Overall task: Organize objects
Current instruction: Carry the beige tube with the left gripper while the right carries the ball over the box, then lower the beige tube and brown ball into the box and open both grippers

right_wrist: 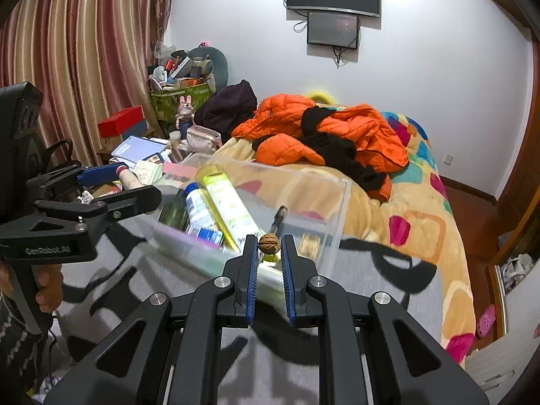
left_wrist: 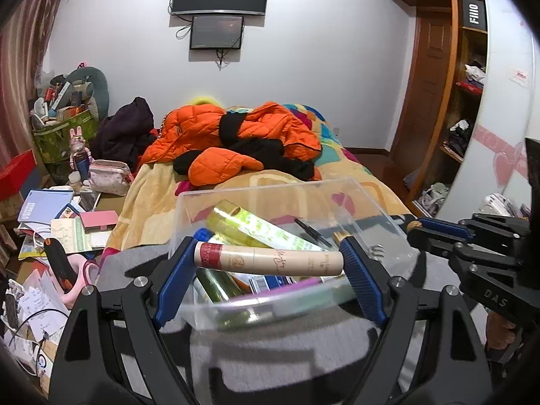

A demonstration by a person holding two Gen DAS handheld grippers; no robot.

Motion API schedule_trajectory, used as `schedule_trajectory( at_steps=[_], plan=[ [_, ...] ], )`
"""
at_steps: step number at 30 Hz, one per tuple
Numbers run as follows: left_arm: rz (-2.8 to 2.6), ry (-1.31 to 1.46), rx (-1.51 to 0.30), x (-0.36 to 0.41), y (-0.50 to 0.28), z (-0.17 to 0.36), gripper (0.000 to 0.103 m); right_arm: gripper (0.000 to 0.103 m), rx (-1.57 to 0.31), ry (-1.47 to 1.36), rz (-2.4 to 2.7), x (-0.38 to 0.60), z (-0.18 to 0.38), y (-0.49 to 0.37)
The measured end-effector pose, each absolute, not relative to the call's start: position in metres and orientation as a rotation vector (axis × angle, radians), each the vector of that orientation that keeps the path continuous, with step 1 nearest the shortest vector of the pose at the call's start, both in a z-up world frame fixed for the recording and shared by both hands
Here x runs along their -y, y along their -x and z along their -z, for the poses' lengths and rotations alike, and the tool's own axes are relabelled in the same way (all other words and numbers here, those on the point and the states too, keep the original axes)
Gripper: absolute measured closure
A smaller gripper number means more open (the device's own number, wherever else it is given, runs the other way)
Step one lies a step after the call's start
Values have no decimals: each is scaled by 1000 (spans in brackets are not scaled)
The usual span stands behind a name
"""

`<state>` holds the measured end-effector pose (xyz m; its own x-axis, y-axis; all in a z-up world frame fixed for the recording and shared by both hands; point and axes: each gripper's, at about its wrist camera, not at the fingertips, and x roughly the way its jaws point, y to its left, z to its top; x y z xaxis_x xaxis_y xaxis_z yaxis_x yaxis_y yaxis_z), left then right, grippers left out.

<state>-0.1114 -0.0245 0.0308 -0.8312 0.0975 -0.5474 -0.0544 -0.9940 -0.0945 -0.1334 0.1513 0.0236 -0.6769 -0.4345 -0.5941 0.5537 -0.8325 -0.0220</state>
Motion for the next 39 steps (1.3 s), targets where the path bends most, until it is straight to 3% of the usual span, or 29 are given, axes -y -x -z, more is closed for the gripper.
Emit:
schedule_trajectory(
  at_steps=[24, 26, 28, 30, 39],
  plan=[
    [-2850, 1109, 157, 27, 164, 18, 18, 90, -282, -997, 2434, -117, 23, 191],
    [-2852, 1108, 162, 28, 164, 17, 17, 88, -283, -1006, 2422, -116, 22, 191],
    [-2861, 1098, 166, 29, 162, 15, 12, 71, -283, -1005, 2419, -116, 21, 189],
    [-2872, 1081, 164, 29, 159, 11, 12, 65, -289, -978, 2436, -117, 17, 185],
    [-2896, 976, 127, 23, 134, -10, 9, 65, -256, -907, 2454, -126, -1, 163]
  ],
)
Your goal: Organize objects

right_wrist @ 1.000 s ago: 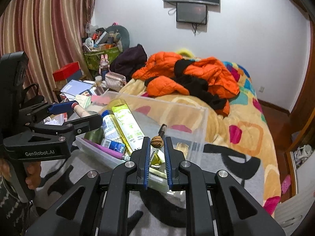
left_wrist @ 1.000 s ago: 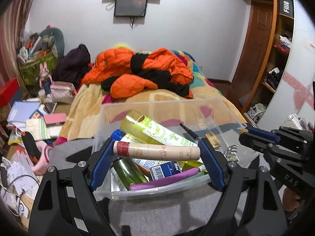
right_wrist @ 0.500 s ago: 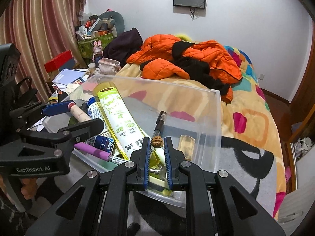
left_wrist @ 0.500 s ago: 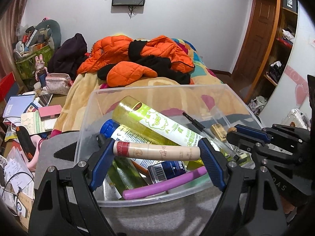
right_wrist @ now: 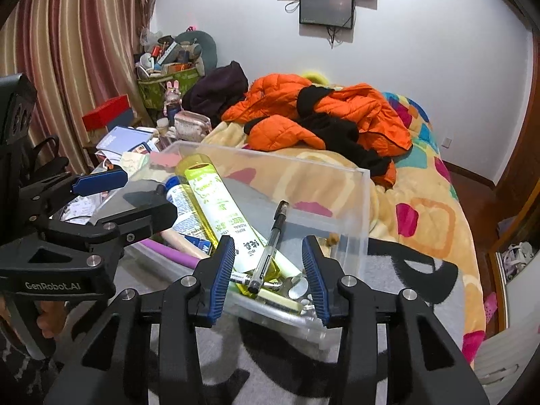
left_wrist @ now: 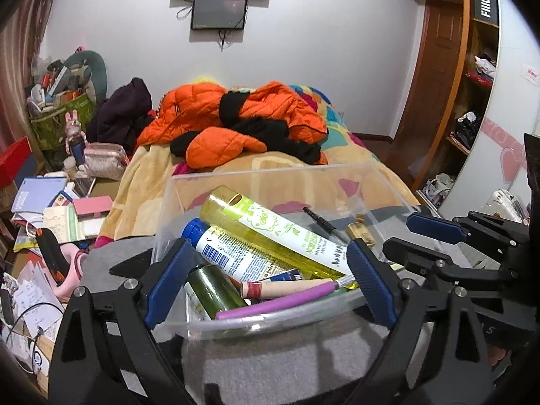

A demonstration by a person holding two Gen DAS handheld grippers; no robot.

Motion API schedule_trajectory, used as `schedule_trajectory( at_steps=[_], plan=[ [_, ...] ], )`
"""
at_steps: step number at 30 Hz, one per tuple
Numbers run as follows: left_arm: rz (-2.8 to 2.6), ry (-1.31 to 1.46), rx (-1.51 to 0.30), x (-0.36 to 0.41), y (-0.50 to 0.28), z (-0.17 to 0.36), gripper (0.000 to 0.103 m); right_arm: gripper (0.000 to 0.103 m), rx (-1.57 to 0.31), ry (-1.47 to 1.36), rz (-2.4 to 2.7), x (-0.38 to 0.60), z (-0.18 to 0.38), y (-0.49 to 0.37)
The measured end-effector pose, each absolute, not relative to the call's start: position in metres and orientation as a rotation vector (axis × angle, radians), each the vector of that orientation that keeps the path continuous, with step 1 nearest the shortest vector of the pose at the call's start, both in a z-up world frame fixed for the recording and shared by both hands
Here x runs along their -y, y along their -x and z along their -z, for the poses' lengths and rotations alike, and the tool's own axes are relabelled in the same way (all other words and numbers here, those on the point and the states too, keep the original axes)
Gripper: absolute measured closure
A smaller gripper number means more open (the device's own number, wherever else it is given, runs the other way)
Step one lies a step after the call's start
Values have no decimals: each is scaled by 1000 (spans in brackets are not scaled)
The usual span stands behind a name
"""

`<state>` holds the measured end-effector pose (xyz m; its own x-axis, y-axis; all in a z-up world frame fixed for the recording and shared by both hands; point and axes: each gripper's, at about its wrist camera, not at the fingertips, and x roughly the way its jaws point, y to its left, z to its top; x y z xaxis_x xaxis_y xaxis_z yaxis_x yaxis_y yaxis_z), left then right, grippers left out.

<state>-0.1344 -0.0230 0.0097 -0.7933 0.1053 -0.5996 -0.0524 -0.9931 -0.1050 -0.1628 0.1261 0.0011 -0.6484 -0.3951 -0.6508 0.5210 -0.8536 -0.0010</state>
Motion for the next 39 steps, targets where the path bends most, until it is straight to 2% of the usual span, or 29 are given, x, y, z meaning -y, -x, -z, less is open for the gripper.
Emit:
schedule_trajectory(
  at_steps=[2, 4, 10, 18, 39],
  plan=[
    [-2891, 962, 136, 22, 128, -11, 8, 61, -252, -898, 2459, -129, -4, 159],
    [-2878, 963, 153, 23, 121, -10, 7, 48, -250, -870, 2478, -133, -7, 152],
    [-2886, 961, 188, 26, 103, -8, 7, 38, -210, -819, 2496, -145, -15, 132],
    [-2919, 933, 179, 24, 83, -6, 5, 34, -175, -800, 2532, -154, -13, 110],
    [-2930, 903, 113, 2, 66, 4, 4, 34, -102, -823, 2528, -162, 2, 99]
  ],
)
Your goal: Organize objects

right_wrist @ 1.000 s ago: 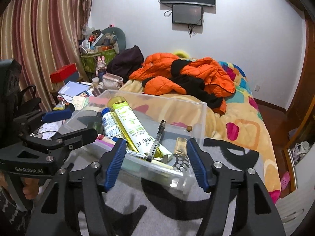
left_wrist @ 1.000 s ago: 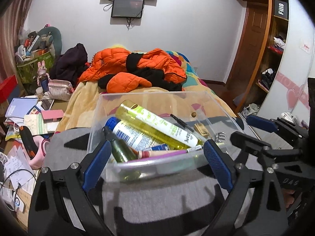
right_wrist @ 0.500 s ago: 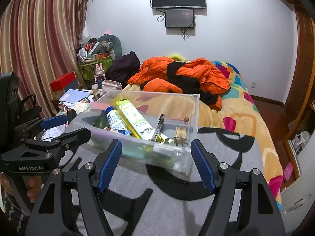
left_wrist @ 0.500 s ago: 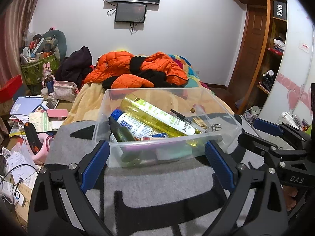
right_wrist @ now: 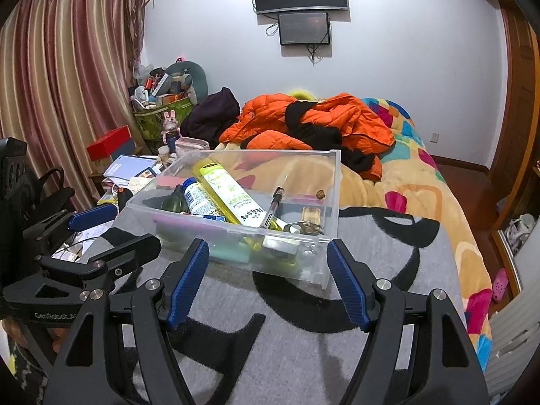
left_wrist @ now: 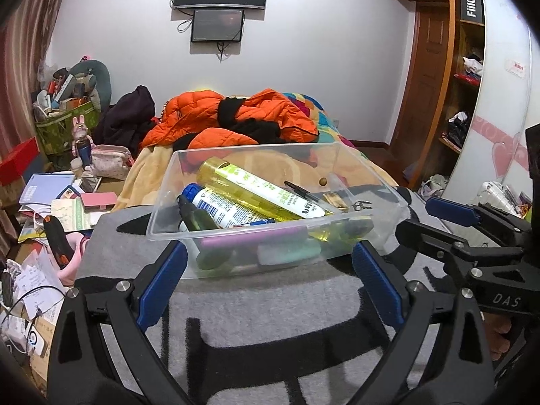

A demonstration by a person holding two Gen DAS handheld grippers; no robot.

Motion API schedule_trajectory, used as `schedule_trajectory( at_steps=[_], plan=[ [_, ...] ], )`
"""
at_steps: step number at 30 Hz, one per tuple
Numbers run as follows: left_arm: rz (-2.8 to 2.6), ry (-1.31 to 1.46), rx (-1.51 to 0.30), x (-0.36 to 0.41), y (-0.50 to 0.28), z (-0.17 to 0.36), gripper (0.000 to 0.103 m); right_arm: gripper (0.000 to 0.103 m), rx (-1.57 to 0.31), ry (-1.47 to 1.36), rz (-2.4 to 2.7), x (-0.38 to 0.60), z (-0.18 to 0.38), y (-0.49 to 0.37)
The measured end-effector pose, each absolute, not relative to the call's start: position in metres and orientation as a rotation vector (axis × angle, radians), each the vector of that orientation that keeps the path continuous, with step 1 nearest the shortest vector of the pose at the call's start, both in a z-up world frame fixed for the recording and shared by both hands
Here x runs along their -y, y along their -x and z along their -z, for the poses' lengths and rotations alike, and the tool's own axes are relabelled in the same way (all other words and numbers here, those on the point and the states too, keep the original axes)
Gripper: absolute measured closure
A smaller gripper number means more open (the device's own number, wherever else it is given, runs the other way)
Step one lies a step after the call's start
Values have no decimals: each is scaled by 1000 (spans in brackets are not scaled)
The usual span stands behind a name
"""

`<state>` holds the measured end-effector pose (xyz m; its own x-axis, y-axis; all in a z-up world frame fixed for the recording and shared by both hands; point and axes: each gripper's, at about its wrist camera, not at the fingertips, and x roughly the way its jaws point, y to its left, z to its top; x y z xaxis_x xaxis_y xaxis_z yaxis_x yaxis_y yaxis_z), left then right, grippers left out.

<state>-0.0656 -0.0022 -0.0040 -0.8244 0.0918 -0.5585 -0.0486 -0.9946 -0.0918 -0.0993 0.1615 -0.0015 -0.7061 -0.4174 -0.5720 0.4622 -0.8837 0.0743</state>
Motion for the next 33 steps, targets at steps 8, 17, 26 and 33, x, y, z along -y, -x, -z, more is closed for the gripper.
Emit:
schedule_trajectory(
  at_steps=[8, 17, 26, 33],
  plan=[
    [-2927, 914, 129, 4, 65, 6, 3, 34, -117, -804, 2536, -161, -1, 93],
    [-2925, 912, 141, 5, 65, 6, 3, 33, -107, -803, 2532, -163, -1, 92],
    [-2924, 912, 145, 4, 65, 6, 3, 33, -104, -807, 2528, -163, 0, 91],
    [-2923, 914, 145, 4, 65, 6, 3, 32, -99, -812, 2527, -163, 0, 91]
  ],
)
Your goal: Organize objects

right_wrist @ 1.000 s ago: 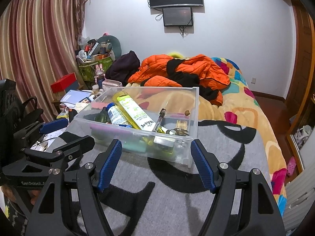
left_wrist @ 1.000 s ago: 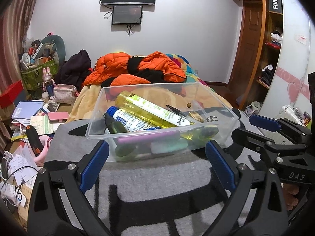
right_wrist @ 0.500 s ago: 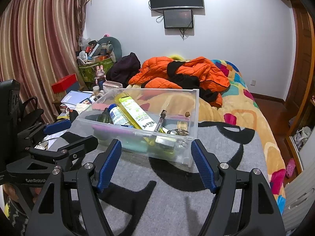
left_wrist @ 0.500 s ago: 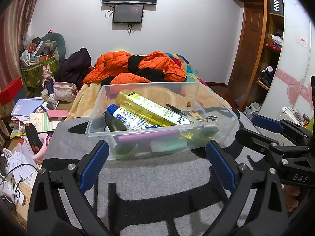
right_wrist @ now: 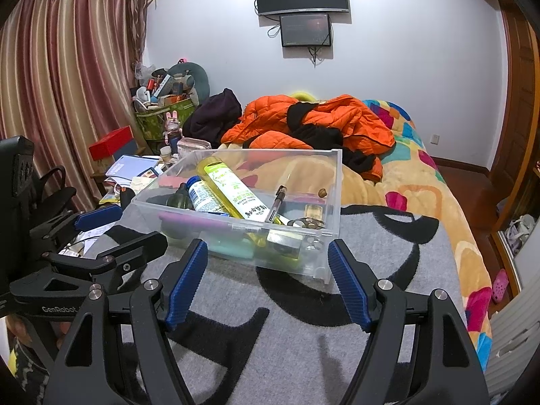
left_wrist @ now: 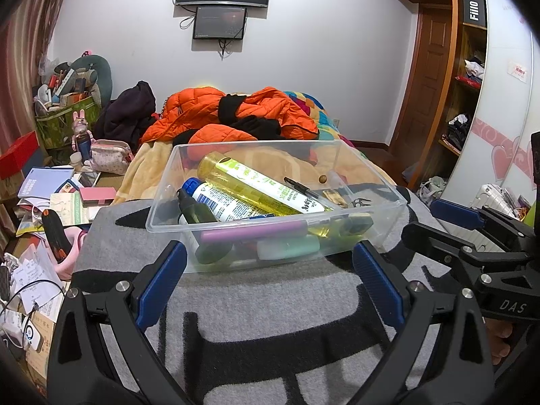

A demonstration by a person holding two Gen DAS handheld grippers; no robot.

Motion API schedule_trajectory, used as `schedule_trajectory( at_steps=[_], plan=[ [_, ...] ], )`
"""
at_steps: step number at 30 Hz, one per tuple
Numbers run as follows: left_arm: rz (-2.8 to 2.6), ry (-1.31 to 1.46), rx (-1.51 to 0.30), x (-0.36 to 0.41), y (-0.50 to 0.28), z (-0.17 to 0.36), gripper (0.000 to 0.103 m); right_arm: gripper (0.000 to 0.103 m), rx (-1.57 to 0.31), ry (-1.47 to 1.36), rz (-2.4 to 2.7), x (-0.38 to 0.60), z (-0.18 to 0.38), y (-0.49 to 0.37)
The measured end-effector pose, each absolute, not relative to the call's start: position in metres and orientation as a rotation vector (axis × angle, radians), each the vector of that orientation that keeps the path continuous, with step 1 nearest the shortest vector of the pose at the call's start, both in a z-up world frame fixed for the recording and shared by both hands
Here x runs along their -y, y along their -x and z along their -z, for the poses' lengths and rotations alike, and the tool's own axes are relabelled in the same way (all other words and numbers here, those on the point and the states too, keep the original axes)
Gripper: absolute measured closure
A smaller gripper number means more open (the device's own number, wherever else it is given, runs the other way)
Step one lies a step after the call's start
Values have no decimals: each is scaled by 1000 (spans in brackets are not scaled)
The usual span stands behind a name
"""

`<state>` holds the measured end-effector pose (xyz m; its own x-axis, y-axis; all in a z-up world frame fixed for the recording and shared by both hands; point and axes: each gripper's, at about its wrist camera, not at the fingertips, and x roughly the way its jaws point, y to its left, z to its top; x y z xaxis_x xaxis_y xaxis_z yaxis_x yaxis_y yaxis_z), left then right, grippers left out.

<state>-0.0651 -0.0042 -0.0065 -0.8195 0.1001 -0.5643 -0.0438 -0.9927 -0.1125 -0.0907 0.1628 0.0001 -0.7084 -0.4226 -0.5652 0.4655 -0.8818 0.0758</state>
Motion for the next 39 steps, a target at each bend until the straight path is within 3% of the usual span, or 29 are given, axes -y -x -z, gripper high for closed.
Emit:
schedule_trajectory(
  at_steps=[39],
  plan=[
    [-2909, 928, 190, 4, 65, 10, 3, 25, -71, -823, 2517, -158, 2, 90]
  ],
)
